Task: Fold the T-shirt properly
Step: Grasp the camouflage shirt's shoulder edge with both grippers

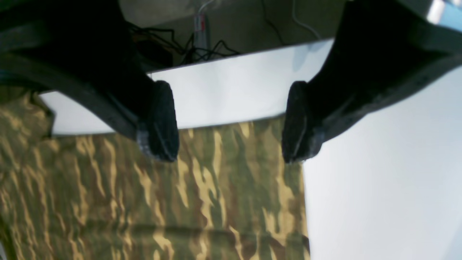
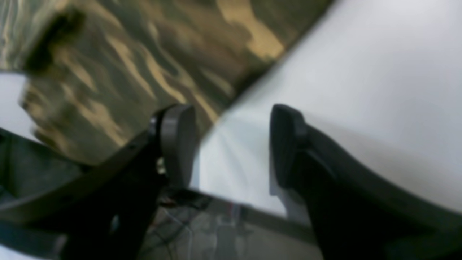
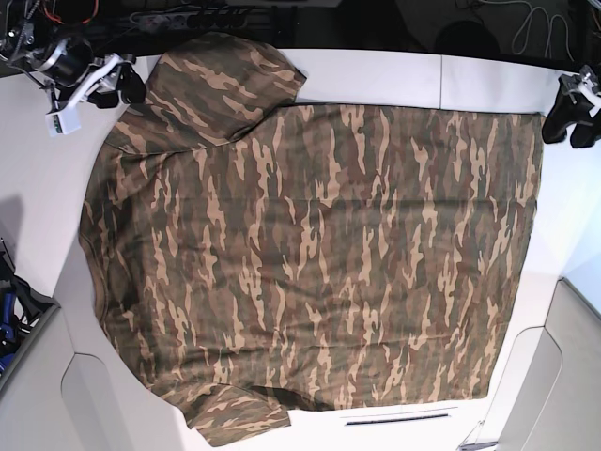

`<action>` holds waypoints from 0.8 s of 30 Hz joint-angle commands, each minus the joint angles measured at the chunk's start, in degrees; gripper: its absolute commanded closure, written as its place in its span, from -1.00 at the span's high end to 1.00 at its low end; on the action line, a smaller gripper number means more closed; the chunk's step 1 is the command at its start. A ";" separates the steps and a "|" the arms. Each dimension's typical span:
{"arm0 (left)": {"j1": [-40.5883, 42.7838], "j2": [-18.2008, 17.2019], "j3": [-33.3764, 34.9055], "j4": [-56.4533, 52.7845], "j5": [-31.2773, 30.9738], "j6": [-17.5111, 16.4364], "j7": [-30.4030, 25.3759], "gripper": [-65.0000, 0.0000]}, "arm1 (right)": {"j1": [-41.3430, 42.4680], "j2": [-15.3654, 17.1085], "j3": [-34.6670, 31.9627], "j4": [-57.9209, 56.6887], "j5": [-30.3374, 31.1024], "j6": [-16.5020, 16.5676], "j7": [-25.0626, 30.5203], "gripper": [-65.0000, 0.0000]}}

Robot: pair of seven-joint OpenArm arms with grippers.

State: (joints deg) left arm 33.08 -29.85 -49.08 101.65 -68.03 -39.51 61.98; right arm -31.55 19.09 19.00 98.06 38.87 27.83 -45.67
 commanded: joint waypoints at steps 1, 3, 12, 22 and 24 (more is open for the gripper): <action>-1.01 -1.97 0.20 -0.76 -0.98 -0.49 -0.96 0.46 | -0.42 -0.50 0.00 -0.15 -0.31 0.24 -1.25 0.03; -3.34 -3.48 2.08 -4.04 0.90 -0.49 -2.16 0.46 | -0.37 -2.05 0.00 -0.24 0.24 1.11 -1.25 0.03; -14.12 -9.18 10.03 -21.24 5.97 -0.49 -5.84 0.46 | -0.37 -9.01 0.00 -0.26 1.25 3.04 -1.27 0.03; -15.93 -9.38 20.59 -26.82 9.62 -0.49 -6.34 0.46 | -0.37 -12.61 -2.10 -0.26 1.27 3.69 -1.27 0.03; -15.93 -9.38 21.70 -27.12 12.68 -0.49 -8.17 0.46 | -0.37 -12.61 -2.91 -0.26 1.27 3.69 -1.27 0.03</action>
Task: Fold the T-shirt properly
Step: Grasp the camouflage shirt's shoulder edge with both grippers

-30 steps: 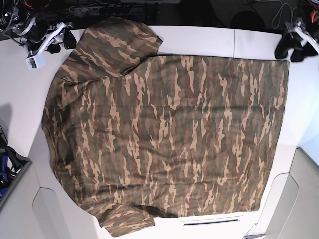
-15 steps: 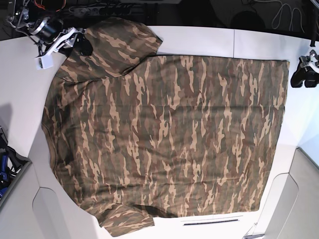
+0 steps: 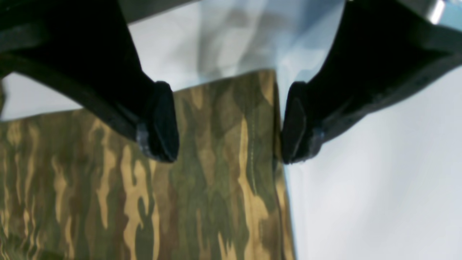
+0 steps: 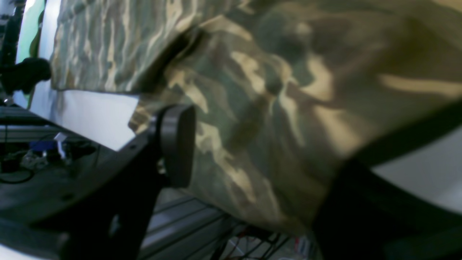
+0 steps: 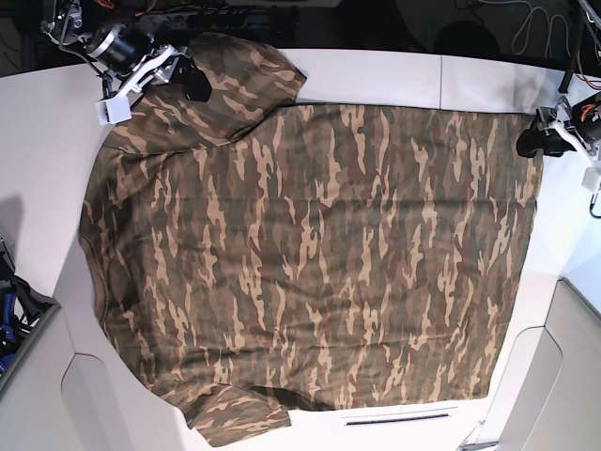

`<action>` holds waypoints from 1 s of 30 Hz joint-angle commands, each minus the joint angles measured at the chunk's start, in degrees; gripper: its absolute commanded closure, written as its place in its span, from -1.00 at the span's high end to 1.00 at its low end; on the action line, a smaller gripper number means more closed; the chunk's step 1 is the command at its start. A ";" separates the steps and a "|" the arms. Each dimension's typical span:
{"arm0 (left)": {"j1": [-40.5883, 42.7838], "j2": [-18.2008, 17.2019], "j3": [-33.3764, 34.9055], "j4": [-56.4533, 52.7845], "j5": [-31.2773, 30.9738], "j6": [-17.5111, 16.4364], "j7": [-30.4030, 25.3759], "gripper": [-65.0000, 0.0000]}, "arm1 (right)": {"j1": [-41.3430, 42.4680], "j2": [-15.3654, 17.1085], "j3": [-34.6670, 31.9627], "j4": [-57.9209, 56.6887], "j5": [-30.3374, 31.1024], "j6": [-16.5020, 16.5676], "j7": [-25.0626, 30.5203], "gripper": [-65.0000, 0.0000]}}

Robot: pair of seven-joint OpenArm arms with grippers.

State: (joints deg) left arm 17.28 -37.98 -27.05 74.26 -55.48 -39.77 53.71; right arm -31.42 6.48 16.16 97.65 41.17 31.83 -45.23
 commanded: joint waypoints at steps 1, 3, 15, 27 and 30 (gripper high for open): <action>-0.13 -1.25 -0.24 0.09 1.46 -0.23 -1.07 0.46 | -0.50 0.00 -0.39 0.15 -1.05 -0.33 -1.70 0.03; -0.13 -1.42 -0.59 -0.04 4.00 -0.23 -3.02 0.46 | -0.50 0.00 -0.87 0.15 -1.05 -0.33 -1.68 0.03; 2.69 -1.88 0.37 -0.07 -0.46 -0.23 2.82 0.42 | -0.35 0.00 -0.94 0.15 -1.05 -0.31 -0.76 0.03; 2.36 -2.97 4.48 0.09 -2.08 -0.23 -0.59 -1.00 | -0.35 -0.35 -0.79 1.97 1.14 -0.33 -2.03 -1.00; 2.38 -4.26 1.42 0.15 -7.52 -0.23 -0.28 -1.00 | -0.37 -0.48 -0.37 5.88 3.43 -0.31 -3.76 -1.00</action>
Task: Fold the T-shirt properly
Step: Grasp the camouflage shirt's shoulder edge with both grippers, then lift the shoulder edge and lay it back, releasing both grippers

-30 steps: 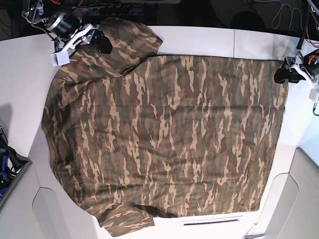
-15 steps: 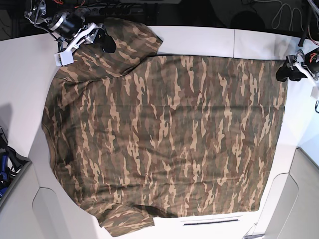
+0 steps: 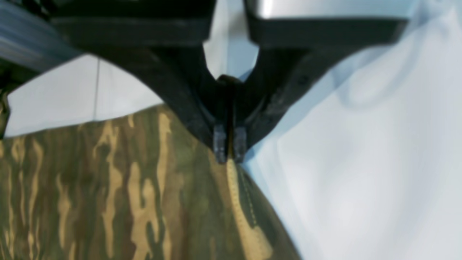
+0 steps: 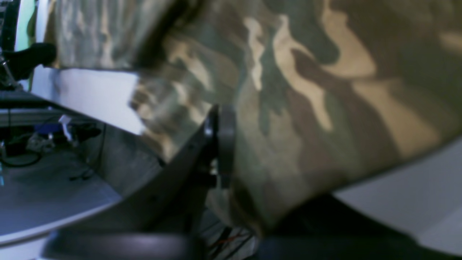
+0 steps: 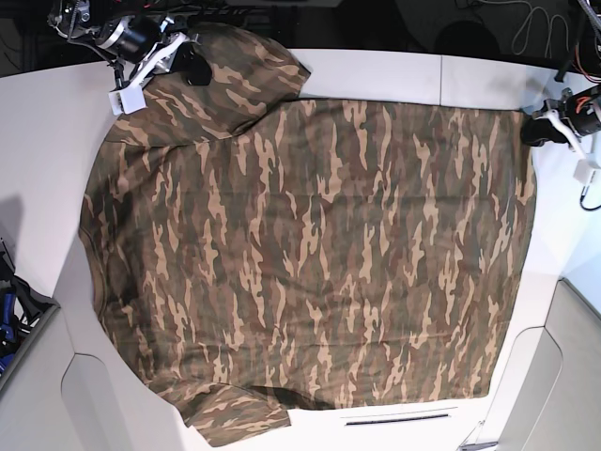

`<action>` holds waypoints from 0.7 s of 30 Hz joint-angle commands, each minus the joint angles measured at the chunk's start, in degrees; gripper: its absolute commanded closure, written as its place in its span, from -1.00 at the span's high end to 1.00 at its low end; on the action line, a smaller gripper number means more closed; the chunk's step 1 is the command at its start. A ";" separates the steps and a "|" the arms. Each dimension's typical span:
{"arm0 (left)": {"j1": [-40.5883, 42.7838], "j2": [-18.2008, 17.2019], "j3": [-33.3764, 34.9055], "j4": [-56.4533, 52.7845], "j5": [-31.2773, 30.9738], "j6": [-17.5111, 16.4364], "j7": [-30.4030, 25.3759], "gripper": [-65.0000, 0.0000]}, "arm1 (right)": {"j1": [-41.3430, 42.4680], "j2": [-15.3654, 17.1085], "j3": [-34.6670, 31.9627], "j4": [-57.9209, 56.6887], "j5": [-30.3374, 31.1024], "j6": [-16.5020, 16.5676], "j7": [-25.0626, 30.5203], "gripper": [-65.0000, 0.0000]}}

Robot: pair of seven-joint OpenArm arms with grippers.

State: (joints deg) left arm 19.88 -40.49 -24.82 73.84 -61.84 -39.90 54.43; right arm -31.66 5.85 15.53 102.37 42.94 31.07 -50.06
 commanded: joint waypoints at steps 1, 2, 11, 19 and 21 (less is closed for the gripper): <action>-0.22 -1.95 -2.34 0.63 -2.71 -0.10 -0.76 -1.00 | -0.13 -0.04 0.68 2.80 1.68 0.46 0.96 -1.00; -0.35 -1.97 -3.98 0.72 -4.09 -0.10 -0.33 -1.00 | -0.11 -0.17 1.09 4.46 1.75 0.44 0.96 -1.00; -6.97 -1.88 -8.79 0.74 -8.28 -0.10 3.85 -1.00 | 7.58 -0.31 3.96 8.90 1.36 0.42 0.96 -1.00; -12.72 -1.88 -2.80 0.70 1.55 -0.10 -6.62 -1.00 | 19.89 -0.28 3.96 3.65 -3.39 0.44 3.89 -1.00; -14.58 -1.88 0.55 0.52 6.23 -0.10 -10.05 -1.00 | 23.67 -0.31 3.96 0.74 -5.70 0.46 3.98 -1.00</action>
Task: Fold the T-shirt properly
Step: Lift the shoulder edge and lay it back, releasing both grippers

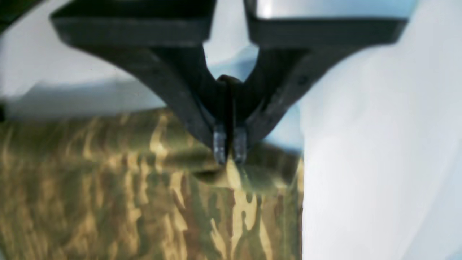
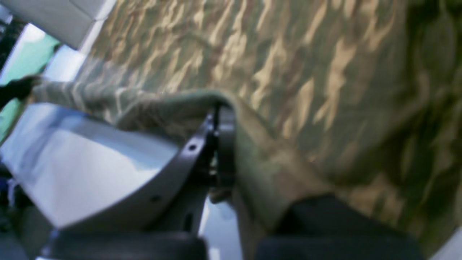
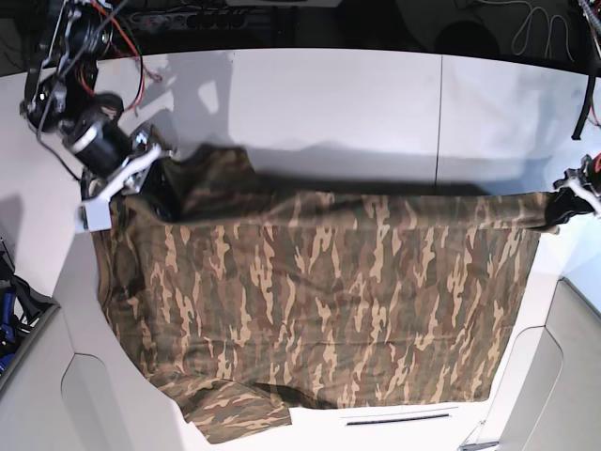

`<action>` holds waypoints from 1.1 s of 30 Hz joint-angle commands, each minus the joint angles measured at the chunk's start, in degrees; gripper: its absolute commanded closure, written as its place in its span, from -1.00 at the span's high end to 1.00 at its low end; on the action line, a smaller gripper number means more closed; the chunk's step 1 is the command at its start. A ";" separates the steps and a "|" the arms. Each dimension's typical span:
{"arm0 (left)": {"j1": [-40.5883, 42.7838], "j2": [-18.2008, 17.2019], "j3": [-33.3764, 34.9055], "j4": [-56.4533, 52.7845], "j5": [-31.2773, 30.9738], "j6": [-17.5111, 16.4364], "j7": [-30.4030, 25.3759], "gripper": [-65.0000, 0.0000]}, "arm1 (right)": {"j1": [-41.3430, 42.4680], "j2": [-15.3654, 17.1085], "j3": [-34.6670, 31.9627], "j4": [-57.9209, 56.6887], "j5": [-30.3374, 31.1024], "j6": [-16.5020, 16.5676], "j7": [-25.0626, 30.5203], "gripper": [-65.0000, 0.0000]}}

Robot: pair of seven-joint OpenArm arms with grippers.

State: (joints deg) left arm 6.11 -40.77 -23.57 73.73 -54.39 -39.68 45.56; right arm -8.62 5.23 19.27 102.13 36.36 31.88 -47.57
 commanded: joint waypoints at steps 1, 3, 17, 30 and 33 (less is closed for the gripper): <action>-1.86 -1.60 1.01 0.42 0.52 -0.32 -3.06 -1.00 | 2.69 0.33 0.22 -0.79 -0.07 -0.37 1.51 -1.00; -4.31 -1.60 3.98 0.22 3.91 -0.32 -5.84 -1.00 | 6.71 0.31 0.22 -4.46 -0.85 -0.33 1.51 -1.00; -18.29 4.31 9.42 -8.46 13.38 -0.32 -9.49 -0.66 | 25.22 0.31 0.22 -27.41 -6.27 -0.35 4.70 -1.00; -18.45 4.35 -0.48 -11.10 12.07 0.83 -7.26 -0.07 | 22.10 0.31 2.84 -22.18 -4.61 -0.96 -3.89 0.25; -18.45 3.74 -4.63 -11.10 7.91 0.83 -2.69 -0.07 | 19.71 0.31 5.31 -17.62 -3.56 -0.98 -3.98 0.25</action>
State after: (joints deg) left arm -11.14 -35.42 -27.86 61.76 -45.12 -38.39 44.01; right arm 9.87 5.06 24.47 83.37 31.44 30.59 -52.88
